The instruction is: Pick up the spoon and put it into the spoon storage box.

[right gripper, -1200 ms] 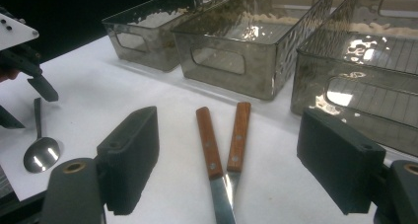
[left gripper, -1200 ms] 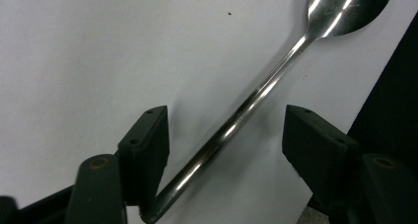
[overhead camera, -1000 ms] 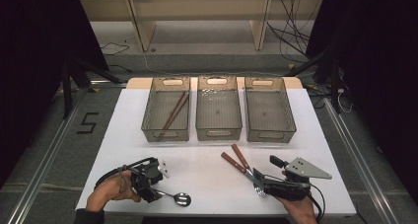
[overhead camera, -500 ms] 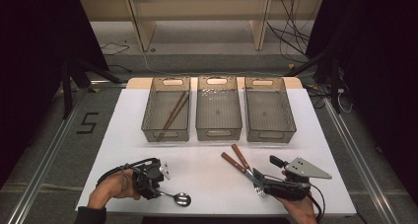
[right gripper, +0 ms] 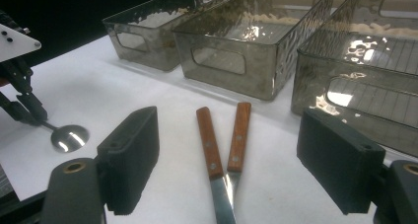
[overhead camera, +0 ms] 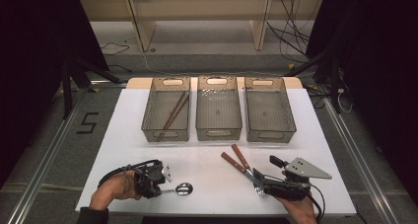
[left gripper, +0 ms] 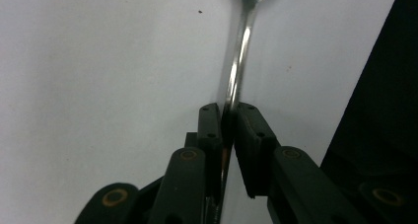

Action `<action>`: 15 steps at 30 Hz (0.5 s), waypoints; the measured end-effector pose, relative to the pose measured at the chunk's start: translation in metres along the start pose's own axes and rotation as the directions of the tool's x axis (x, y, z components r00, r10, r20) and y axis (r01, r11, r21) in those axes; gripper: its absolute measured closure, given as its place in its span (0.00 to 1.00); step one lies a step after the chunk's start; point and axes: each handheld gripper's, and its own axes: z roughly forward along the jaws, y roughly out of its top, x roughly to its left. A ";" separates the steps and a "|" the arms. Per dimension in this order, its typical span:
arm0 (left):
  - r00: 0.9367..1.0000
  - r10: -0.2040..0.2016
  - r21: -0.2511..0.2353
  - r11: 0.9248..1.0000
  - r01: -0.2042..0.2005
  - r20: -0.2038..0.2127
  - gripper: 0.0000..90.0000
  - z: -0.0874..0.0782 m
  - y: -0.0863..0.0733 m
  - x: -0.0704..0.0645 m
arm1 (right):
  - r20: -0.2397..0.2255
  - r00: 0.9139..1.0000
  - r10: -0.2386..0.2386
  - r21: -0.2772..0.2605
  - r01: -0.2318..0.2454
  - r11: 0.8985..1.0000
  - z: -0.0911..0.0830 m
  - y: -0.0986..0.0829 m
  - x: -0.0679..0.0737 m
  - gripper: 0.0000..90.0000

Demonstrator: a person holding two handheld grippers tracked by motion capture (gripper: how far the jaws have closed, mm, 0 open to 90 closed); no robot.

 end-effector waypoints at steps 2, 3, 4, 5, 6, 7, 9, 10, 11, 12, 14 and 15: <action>1.000 0.001 -0.002 1.000 -0.001 -0.002 0.92 0.000 0.000 0.000 | 0.000 1.000 0.000 0.001 0.000 1.000 0.000 0.000 0.000 0.28; 1.000 0.001 -0.004 1.000 -0.001 -0.003 0.92 0.000 0.000 0.000 | 0.000 1.000 -0.001 0.002 0.001 1.000 0.000 0.000 0.000 0.28; 1.000 0.002 -0.006 1.000 -0.002 -0.005 0.92 0.000 0.000 0.000 | 0.000 1.000 0.001 0.000 -0.001 1.000 0.000 0.000 0.000 0.28; 1.000 0.003 -0.007 1.000 -0.004 -0.006 0.92 0.000 0.000 0.000 | 0.001 1.000 0.000 0.001 0.000 1.000 0.000 0.000 0.000 0.28; 1.000 -0.003 -0.011 1.000 0.002 -0.008 0.93 0.000 0.000 -0.001 | 0.001 1.000 -0.001 0.001 0.001 1.000 0.000 0.000 0.000 0.28; 1.000 -0.007 -0.018 1.000 0.007 -0.008 0.93 0.000 0.000 -0.001 | 0.001 1.000 -0.001 0.000 0.001 1.000 0.000 0.000 0.000 0.28; 1.000 -0.012 -0.022 1.000 0.012 -0.006 0.93 0.000 0.001 -0.001 | 0.002 1.000 -0.002 0.000 0.002 1.000 0.000 0.000 0.000 0.28; 1.000 -0.012 -0.022 1.000 0.012 -0.007 0.93 0.000 0.001 -0.001 | 0.002 1.000 -0.002 0.000 0.002 1.000 0.000 0.000 0.000 0.28; 1.000 -0.011 -0.023 1.000 0.011 -0.011 0.93 0.000 0.001 0.000 | 0.002 1.000 -0.001 0.001 0.001 1.000 0.000 0.000 0.000 0.28; 1.000 -0.012 -0.021 1.000 0.012 -0.010 0.93 0.000 0.001 0.000 | 0.002 1.000 -0.002 0.000 0.002 1.000 0.000 0.000 0.000 0.28; 1.000 -0.025 -0.032 0.999 0.025 -0.016 0.93 0.000 0.001 0.000 | 0.002 1.000 0.000 -0.001 0.000 1.000 0.000 0.000 0.000 0.28; 0.999 -0.030 -0.034 0.999 0.030 -0.019 0.93 0.000 0.002 0.000 | 0.001 1.000 0.001 -0.001 -0.001 1.000 0.000 0.000 0.000 0.28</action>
